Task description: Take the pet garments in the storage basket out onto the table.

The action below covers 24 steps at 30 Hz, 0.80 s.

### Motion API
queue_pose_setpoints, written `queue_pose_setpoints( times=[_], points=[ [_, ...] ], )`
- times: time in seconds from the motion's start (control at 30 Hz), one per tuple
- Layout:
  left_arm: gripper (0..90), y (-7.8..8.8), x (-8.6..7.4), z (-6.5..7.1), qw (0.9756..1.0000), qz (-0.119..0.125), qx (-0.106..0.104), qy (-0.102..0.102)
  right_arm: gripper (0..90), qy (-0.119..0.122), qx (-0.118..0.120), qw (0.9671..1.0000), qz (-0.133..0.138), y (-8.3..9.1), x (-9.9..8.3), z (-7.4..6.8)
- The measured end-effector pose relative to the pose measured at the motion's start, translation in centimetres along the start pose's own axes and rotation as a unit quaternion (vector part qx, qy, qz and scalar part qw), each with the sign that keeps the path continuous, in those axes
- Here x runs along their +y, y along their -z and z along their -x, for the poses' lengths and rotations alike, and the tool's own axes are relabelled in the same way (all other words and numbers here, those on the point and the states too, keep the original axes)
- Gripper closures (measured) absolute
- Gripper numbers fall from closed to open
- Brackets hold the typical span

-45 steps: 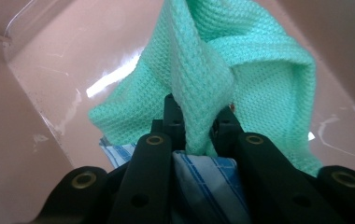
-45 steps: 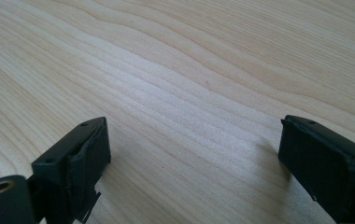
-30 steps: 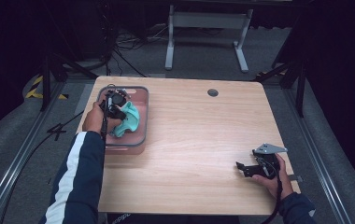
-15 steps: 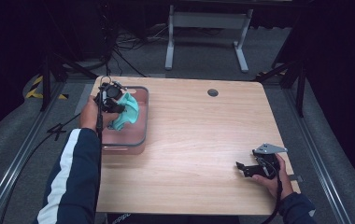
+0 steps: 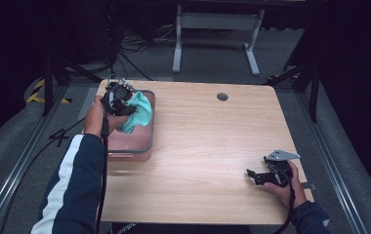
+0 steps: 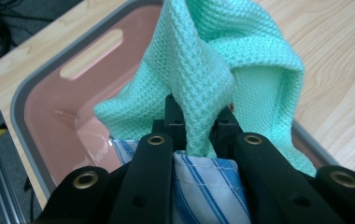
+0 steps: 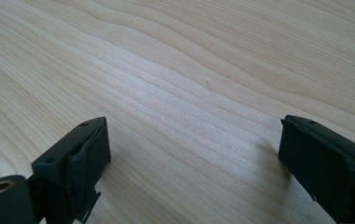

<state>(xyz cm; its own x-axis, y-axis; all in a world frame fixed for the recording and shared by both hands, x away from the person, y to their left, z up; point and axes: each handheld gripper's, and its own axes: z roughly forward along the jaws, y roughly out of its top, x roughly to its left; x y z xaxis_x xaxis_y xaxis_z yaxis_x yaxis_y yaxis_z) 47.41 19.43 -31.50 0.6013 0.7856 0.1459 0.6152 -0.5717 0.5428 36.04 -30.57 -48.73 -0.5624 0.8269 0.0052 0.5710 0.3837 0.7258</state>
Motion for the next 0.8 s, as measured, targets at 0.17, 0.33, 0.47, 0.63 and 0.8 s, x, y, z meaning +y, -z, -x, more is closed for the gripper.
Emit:
queue_pose_setpoints(
  times=[0.17,0.33,0.47,0.63,0.8],
  points=[
    [81.7,0.8,0.6,0.6,0.9998,0.008,-0.005,-0.015,9.5,0.000,0.000,1.0000,0.000,0.0,0.0,0.0],
    [81.7,1.5,1.2,1.6,0.9993,0.021,-0.014,-0.028,9.5,0.000,0.000,1.0000,0.000,0.0,0.0,0.0],
    [81.7,1.8,1.8,2.5,0.9987,0.027,-0.022,-0.038,9.5,0.000,0.000,1.0000,0.000,0.0,0.0,0.0],
    [81.6,2.0,2.8,4.1,0.9972,0.033,-0.034,-0.058,9.5,0.000,0.000,1.0000,0.000,0.0,0.0,0.0],
    [81.6,1.8,3.6,5.5,0.9958,0.036,-0.045,-0.071,9.5,0.000,0.000,1.0000,0.000,0.0,0.0,0.0]
  ],
)
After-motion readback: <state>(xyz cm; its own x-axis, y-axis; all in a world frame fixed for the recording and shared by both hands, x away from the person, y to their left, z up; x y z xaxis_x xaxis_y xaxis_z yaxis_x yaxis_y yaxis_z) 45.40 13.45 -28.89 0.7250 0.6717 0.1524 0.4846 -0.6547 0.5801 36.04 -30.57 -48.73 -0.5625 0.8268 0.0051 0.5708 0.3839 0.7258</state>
